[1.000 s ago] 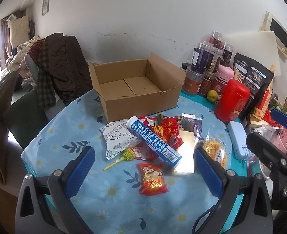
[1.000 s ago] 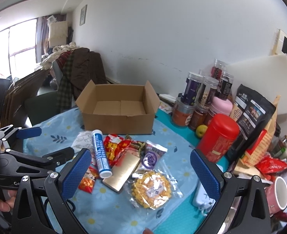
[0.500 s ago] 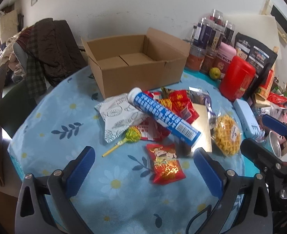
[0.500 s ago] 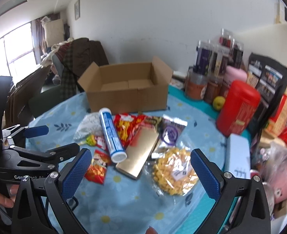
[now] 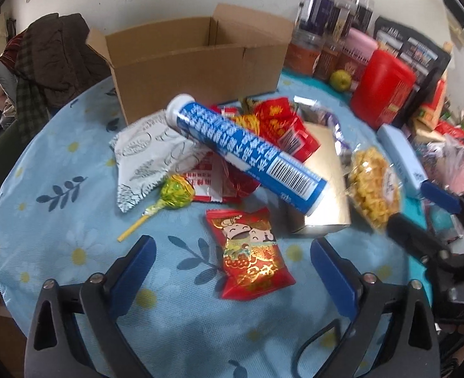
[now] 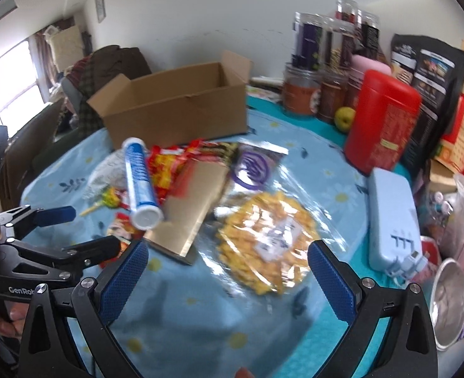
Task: Organize snacks
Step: 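Grasp the red candy packet with the left gripper while the right gripper approaches the waffle cracker bag, then lift the red packet with the left gripper while the right gripper grasps the waffle cracker bag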
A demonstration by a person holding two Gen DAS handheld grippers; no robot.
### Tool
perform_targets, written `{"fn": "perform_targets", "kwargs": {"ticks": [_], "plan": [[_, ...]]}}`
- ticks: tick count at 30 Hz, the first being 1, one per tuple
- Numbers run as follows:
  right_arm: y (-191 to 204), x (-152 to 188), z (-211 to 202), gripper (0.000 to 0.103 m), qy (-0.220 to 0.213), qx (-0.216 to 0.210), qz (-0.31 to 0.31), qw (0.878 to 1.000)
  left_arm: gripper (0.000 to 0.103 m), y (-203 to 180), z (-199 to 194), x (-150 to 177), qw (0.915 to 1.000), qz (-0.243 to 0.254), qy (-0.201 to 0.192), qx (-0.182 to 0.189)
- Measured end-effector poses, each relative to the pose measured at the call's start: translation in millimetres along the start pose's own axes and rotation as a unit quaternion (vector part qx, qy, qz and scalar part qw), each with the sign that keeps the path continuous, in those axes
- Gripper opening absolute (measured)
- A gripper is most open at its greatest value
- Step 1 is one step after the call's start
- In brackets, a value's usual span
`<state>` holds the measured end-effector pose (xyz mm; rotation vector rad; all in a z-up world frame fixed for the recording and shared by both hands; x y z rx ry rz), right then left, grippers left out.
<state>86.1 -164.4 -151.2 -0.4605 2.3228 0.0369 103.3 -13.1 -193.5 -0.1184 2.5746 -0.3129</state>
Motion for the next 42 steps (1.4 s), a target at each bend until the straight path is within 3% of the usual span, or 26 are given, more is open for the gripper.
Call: {"fn": "perform_targets", "kwargs": {"ticks": [6, 8, 13, 16, 21, 27, 32, 36, 39, 42], "plan": [[-19, 9, 11, 0.103, 0.01, 0.002, 0.023, 1.0, 0.082, -7, 27, 9, 0.9988, 0.013, 0.038, -0.027], [-24, 10, 17, 0.103, 0.018, -0.001, 0.034, 0.999, 0.063, -11, 29, 7, 0.999, 0.018, 0.034, -0.025], [-29, 13, 30, 0.103, 0.041, -0.004, 0.022, 0.999, 0.042, -14, 28, 5, 0.999, 0.02, 0.039, -0.005], [-31, 17, 39, 0.103, 0.06, -0.007, 0.023, 0.998, 0.041, -15, 26, 6, 0.9989, 0.015, 0.044, 0.01], [-35, 16, 45, 0.103, 0.053, -0.023, 0.044, 0.997, 0.04, -12, 20, 7, 0.9988, 0.016, 0.042, 0.02], [-39, 7, 34, 0.103, 0.039, 0.006, 0.033, 0.999, 0.04, -7, 17, 9, 0.9993, 0.019, 0.03, 0.014], [-35, -6, 30, 0.103, 0.027, 0.011, -0.031, 0.999, 0.04, -1, 10, 12, 0.9992, 0.018, 0.03, 0.021], [-33, -17, 41, 0.103, 0.029, -0.019, -0.07, 0.997, 0.04, -4, 12, 12, 0.9988, 0.017, 0.034, 0.031], [-33, -22, 53, 0.103, 0.017, -0.066, -0.082, 0.994, 0.04, -8, 14, 13, 0.9984, 0.021, 0.038, 0.035], [-26, -19, 62, 0.103, 0.037, -0.134, -0.087, 0.986, 0.04, -12, 15, 15, 0.9982, 0.027, 0.04, 0.036]]}}
Point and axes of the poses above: each gripper's, at about its wrist camera, not at the fingertips, and z roughly the way its jaws point, y to its left, x to its underside, the point moved 7 cm from there along z, roughly the way its jaws point, and after that the axes turned 14 degrees about -z, right-handed, at the moved point
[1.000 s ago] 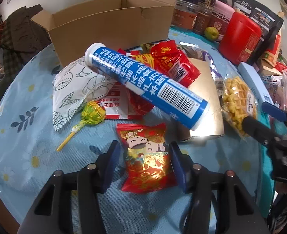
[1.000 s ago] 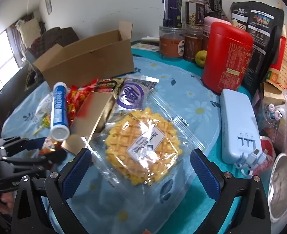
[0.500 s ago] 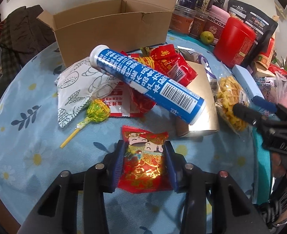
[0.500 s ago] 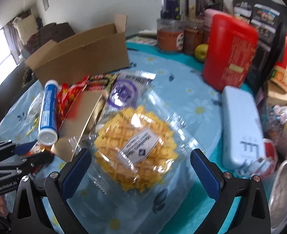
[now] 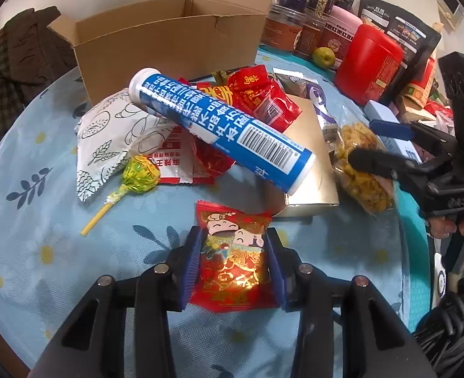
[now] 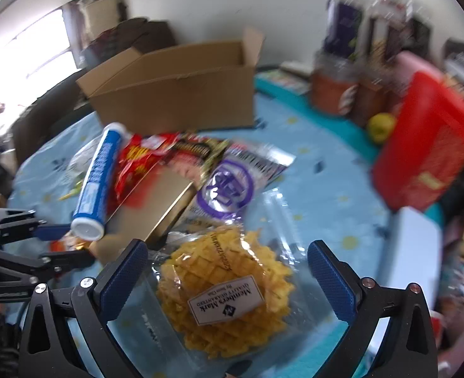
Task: Organize snacks
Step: 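Lift the red packet with the left gripper while the right gripper grasps the waffle cracker bag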
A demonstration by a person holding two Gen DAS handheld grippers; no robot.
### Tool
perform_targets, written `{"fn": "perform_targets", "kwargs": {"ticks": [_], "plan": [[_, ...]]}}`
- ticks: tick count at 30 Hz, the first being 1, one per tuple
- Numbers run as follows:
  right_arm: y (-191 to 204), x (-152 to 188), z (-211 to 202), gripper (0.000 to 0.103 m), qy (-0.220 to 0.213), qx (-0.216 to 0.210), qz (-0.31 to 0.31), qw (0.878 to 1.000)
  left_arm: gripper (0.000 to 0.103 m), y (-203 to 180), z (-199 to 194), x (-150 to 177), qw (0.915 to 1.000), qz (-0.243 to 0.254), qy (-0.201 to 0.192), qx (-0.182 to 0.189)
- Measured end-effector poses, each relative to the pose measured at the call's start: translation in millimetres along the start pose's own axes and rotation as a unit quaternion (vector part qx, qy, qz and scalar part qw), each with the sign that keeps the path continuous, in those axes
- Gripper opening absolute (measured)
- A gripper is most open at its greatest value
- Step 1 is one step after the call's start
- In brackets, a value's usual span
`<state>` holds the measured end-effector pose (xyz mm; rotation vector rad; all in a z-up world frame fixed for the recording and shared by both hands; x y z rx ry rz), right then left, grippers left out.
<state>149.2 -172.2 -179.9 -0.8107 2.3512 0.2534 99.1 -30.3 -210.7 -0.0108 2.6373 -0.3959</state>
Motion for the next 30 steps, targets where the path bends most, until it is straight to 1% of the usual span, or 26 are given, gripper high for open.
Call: {"fn": "perform_targets", "kwargs": {"ticks": [1, 3, 5, 7, 10, 12, 16, 19, 22, 25, 27, 30], "plan": [[6, 3, 3, 0.103, 0.01, -0.012, -0.009, 1.0, 0.04, -1, 1, 0, 1.0, 0.001, 0.002, 0.001], [17, 9, 5, 0.103, 0.022, -0.007, -0.034, 0.999, 0.04, -1, 2, 0, 1.0, -0.001, 0.005, 0.003], [26, 15, 4, 0.103, 0.025, -0.006, -0.043, 0.999, 0.04, 0, 3, 0, 1.0, 0.0, 0.007, 0.004], [31, 24, 2, 0.103, 0.032, -0.012, -0.036, 0.999, 0.04, 1, 3, 1, 1.0, 0.005, 0.006, 0.002], [33, 36, 1, 0.103, 0.043, 0.006, -0.019, 0.999, 0.04, -1, 3, 4, 0.9997, 0.023, 0.001, -0.011], [36, 44, -1, 0.103, 0.043, 0.021, -0.016, 0.999, 0.04, -2, 4, 5, 0.9994, 0.032, 0.0, -0.016], [39, 49, -8, 0.103, 0.05, 0.032, -0.015, 0.998, 0.04, -3, 4, 5, 0.9991, 0.04, -0.002, -0.016], [45, 47, -9, 0.103, 0.056, 0.031, -0.026, 0.998, 0.041, -5, 4, 7, 0.998, 0.062, 0.003, -0.016], [60, 51, -10, 0.103, 0.051, 0.032, -0.041, 0.997, 0.041, -4, 2, 8, 0.9982, 0.058, 0.002, -0.012], [76, 52, -12, 0.103, 0.05, 0.046, -0.05, 0.996, 0.041, 0, 0, 8, 0.9993, 0.037, -0.005, 0.003], [85, 53, -14, 0.103, 0.05, 0.044, -0.048, 0.997, 0.039, 3, -2, 8, 0.9994, 0.032, -0.007, 0.008], [85, 53, -16, 0.103, 0.05, 0.043, -0.03, 0.997, 0.038, 10, -6, 9, 0.9996, 0.022, -0.01, 0.011]]}}
Point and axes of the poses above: each gripper's, at about its wrist camera, not at the fingertips, and z roughly the way its jaws point, y to its left, x to its underside, the point moved 7 cm from there along z, roughly the way its jaws point, and after that the axes turned 14 degrees about -z, right-handed, at the moved point
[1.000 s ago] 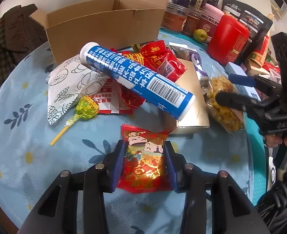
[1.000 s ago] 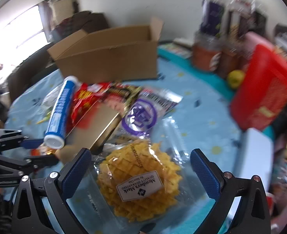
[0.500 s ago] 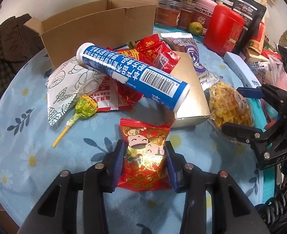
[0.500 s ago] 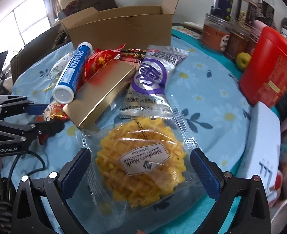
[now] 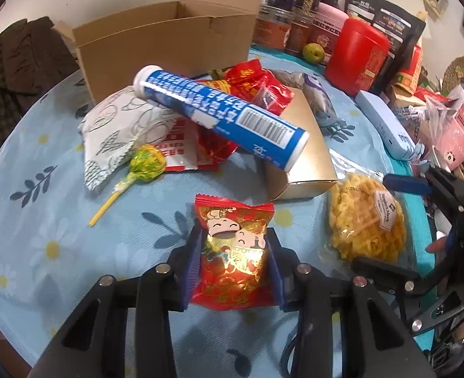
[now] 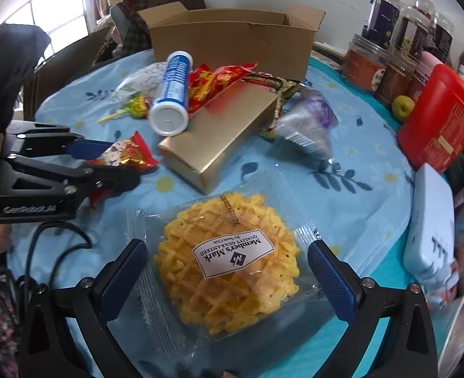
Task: Organize snacks
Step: 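Lift the red packet with the left gripper while the right gripper grasps the waffle cracker bag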
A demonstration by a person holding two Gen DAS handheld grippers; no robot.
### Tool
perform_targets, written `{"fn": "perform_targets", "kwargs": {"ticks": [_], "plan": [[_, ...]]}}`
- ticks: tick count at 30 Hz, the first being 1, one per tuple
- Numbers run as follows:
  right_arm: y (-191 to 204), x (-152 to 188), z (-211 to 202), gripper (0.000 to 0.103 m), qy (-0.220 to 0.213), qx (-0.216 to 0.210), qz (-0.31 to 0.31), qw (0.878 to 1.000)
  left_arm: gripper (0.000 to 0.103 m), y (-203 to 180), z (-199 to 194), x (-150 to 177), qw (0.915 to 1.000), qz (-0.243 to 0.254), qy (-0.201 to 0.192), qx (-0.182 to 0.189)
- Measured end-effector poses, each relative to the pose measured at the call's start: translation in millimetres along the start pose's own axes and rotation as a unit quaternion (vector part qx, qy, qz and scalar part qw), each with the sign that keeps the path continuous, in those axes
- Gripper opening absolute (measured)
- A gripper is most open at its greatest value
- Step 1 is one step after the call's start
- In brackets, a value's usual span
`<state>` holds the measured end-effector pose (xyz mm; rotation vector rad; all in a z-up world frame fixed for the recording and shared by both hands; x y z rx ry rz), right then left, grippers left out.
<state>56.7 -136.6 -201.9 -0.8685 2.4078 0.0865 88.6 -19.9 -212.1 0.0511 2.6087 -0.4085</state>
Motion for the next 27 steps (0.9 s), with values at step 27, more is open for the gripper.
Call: {"fn": "perform_targets", "kwargs": {"ticks": [27], "plan": [[-27, 14, -4, 0.102, -0.029, 0.003, 0.239, 0.971, 0.038, 19, -15, 3, 0.9993, -0.028, -0.001, 0.024]]}}
Point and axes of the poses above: each gripper's, at about its wrist camera, not at the fingertips, and z roughly the way its jaws point, y to its left, x to its underside, the point moved 7 cm from there along z, roughly the way its jaws point, and after that the axes turned 14 degrees about -z, right-handed, at the moved point
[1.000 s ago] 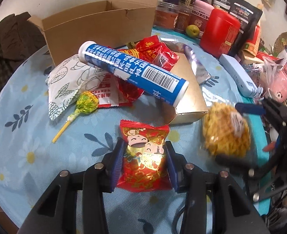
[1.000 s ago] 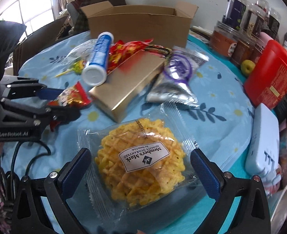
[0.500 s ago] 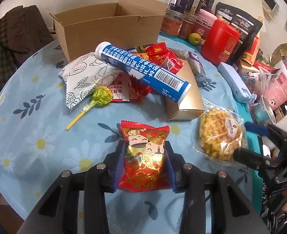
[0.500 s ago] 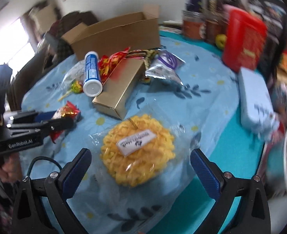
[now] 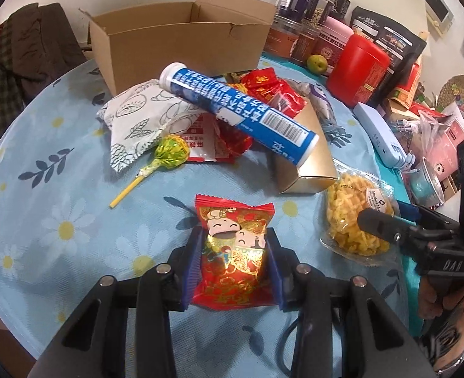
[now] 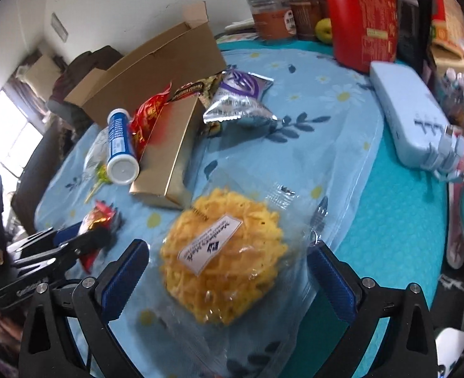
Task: Organize snacks
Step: 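Lift the red packet with the left gripper while the right gripper grasps the waffle cracker bag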
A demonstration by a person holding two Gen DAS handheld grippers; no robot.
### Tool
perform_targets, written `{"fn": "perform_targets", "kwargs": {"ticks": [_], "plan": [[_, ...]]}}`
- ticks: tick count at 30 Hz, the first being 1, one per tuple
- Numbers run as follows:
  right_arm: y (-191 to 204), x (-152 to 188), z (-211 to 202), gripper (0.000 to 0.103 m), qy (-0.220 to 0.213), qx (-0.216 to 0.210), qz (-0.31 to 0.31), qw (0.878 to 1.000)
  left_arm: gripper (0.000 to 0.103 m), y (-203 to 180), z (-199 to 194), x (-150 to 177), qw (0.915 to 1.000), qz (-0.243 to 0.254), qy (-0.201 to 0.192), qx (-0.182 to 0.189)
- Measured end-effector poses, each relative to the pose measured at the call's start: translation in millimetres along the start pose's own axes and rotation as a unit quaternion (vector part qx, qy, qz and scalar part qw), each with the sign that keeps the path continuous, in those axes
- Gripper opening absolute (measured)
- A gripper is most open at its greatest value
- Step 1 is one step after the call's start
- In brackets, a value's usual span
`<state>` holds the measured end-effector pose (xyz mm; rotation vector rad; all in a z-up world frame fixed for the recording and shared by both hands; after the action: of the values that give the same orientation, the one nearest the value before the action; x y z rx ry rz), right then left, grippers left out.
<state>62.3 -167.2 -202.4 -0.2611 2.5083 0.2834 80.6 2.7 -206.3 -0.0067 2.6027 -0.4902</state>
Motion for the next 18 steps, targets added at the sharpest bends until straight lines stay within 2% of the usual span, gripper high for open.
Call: {"fn": "perform_targets", "kwargs": {"ticks": [2, 5, 12, 15, 16, 17, 18], "plan": [[8, 0, -2, 0.094, -0.002, 0.026, -0.029, 0.999, 0.038, 3, -1, -1, 1.0, -0.004, -0.002, 0.0], [9, 0, -7, 0.088, -0.004, 0.044, -0.044, 0.998, 0.038, 5, -1, -2, 1.0, -0.007, -0.002, -0.003], [15, 6, -23, 0.086, -0.004, 0.067, -0.055, 0.996, 0.038, 4, 1, -4, 1.0, -0.008, -0.001, -0.001], [20, 5, -27, 0.09, 0.001, 0.052, -0.045, 0.998, 0.038, 5, 0, -5, 0.9999, -0.011, -0.001, 0.002], [21, 3, -24, 0.099, 0.003, 0.045, -0.04, 0.998, 0.038, 6, 0, -6, 0.9999, -0.012, -0.002, 0.002], [22, 2, -21, 0.103, 0.004, 0.042, -0.036, 0.998, 0.038, 7, 0, -6, 0.9999, -0.014, -0.002, 0.002], [22, 0, -16, 0.103, 0.008, 0.042, -0.026, 0.999, 0.038, 8, 1, -7, 0.9999, -0.015, -0.002, 0.001]]}}
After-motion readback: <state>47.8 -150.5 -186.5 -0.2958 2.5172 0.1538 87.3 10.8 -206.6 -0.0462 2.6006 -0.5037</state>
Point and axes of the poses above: each gripper's, at about its wrist camera, not at the fingertips, and z roughly the way its jaws point, y to its left, x to its underside, the point moved 7 cm from there along z, roughly the way its jaws point, and after that the axes turned 14 degrees about -z, right-handed, at the moved point
